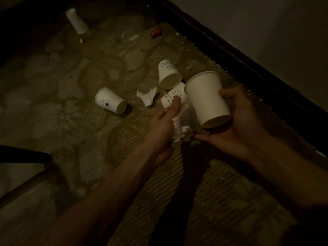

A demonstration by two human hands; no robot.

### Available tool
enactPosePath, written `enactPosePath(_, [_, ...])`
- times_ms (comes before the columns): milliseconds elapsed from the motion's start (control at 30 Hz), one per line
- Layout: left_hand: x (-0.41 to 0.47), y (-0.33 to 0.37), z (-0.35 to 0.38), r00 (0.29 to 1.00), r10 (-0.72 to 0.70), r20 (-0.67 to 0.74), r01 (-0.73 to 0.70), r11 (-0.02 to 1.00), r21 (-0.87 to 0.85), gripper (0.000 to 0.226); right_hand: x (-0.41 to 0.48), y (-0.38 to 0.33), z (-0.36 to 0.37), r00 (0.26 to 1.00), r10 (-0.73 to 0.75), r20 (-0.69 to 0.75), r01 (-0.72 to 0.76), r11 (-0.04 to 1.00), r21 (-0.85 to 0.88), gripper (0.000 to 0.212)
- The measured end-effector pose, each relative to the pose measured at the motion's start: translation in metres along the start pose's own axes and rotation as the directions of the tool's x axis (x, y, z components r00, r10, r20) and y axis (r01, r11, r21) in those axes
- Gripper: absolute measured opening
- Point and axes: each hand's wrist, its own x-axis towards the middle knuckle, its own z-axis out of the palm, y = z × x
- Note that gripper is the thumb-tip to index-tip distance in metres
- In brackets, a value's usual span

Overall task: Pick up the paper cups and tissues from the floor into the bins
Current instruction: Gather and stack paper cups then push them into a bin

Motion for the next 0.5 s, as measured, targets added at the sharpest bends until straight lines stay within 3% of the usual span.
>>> enactPosePath(100, [-0.002, -0.009, 0.002, 0.989, 0.027, -0.143, -0.024, 0.999, 0.023, 0.068, 0.002, 0.005, 0.0, 0.999, 0.013, -0.032, -0.015, 0.997, -0.07, 0.065])
enactPosePath(267, [0.003, -0.021, 0.002, 0.933, 0.145, -0.329, -0.076, 0.974, 0.215, 0.039, 0.012, 0.021, 0.006, 0.995, 0.095, -0.015, -0.096, 0.993, -0.072, 0.067])
enactPosePath(367, [0.009, -0.019, 0.001, 0.909, 0.163, -0.384, -0.061, 0.963, 0.263, 0.058, 0.019, 0.031, 0.012, 0.994, 0.113, 0.006, -0.113, 0.993, -0.026, 0.062])
enactPosePath(500, [0.012, -0.009, -0.001, 0.929, 0.118, -0.35, -0.081, 0.989, 0.12, 0.068, 0.032, 0.045, 0.014, 0.991, 0.104, -0.079, -0.105, 0.994, -0.01, 0.05])
